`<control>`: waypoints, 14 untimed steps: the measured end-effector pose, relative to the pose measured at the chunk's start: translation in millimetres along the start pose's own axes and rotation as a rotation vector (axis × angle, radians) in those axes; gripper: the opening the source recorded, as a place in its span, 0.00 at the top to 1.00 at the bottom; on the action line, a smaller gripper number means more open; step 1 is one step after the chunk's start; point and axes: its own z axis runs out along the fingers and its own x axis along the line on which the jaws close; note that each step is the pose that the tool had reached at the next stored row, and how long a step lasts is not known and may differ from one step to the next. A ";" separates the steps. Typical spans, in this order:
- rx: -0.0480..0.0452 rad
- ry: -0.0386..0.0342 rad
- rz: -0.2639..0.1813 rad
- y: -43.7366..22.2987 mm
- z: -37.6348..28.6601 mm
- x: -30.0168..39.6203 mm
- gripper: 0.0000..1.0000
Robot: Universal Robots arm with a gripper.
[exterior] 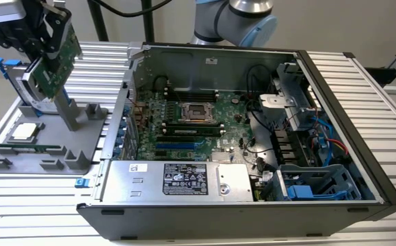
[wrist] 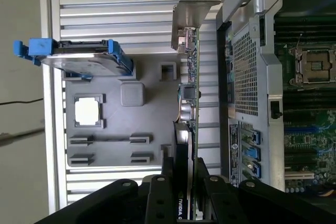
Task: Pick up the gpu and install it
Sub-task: 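Pick up the gpu and move the gpu toward the slot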
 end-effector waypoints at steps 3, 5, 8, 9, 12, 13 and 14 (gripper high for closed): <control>0.0000 -0.0001 0.000 0.2 0.1 -3.8 1.00; -0.0001 -0.0001 0.000 0.3 0.2 -6.1 1.00; -0.0001 -0.0001 0.000 0.5 0.2 -9.3 1.00; 0.0000 0.0000 0.000 0.5 0.2 -10.4 1.00; 0.0000 0.0000 0.000 0.7 0.3 -13.4 1.00; -0.0001 -0.0001 0.000 0.7 0.3 -14.3 1.00; -0.0001 -0.0001 0.000 0.8 0.4 -15.3 1.00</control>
